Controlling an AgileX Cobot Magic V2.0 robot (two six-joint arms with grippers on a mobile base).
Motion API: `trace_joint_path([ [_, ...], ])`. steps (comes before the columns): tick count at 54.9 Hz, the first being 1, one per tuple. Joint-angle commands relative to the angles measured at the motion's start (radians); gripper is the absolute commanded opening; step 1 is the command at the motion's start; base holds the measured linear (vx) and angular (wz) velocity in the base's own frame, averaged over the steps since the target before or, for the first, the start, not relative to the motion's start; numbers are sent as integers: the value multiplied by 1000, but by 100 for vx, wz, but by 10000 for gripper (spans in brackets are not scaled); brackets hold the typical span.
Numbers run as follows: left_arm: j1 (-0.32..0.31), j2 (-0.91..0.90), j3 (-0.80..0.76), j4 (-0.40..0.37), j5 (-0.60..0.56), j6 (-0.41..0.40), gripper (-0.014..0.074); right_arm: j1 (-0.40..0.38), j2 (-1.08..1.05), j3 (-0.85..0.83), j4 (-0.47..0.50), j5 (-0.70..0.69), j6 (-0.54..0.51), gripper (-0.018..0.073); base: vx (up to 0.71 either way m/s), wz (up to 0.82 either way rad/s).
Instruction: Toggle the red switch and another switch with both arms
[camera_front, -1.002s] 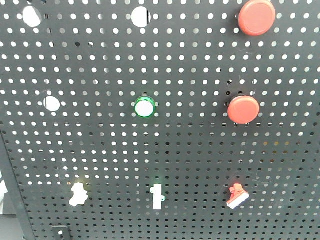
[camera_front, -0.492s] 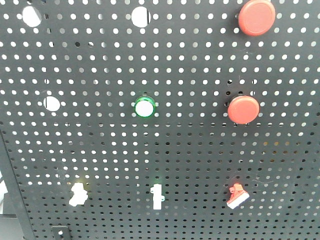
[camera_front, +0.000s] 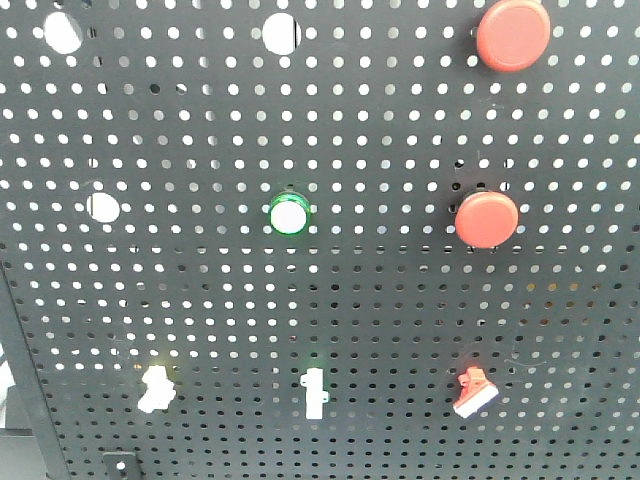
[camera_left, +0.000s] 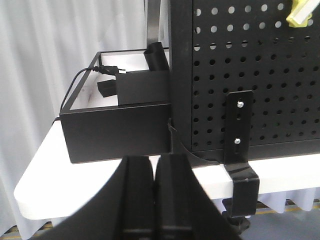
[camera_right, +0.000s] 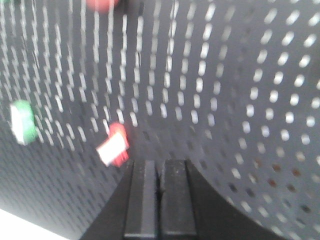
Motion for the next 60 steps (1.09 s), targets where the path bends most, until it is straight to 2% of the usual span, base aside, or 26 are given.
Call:
trace_joint_path([
  [1, 1, -19, 20, 0, -74, -12, 3, -24, 12, 24, -221, -114, 241, -6, 0, 0],
  [5, 1, -19, 20, 0, -74, -12, 3, -114, -17, 122, -281, -154, 431, -6, 0, 0],
  [11, 1, -19, 20, 0, -74, -12, 3, -283, -100, 253, -310, -160, 591, -6, 0, 0],
  [17, 1, -19, 20, 0, -74, -12, 3, -400, -217, 346, -365, -160, 685, -6, 0, 0],
  [22, 1, -19, 20, 0, -74, -12, 3, -442, -315, 341, -372, -58, 675, -6, 0, 0],
  [31, 1, -19, 20, 0, -73, -12, 3, -450, -316, 341, -373, -53, 606, -6, 0, 0],
  [39, 1, -19, 20, 0, -73, -12, 3, -423, -317, 341, -375, -47, 541, -6, 0, 0],
  [48, 1, -19, 20, 0, -73, -12, 3, -368, -317, 341, -375, -47, 534, -6, 0, 0],
  [60, 1, -19, 20, 0, -73, -12, 3, -369, -317, 341, -372, -47, 541, -6, 0, 0],
])
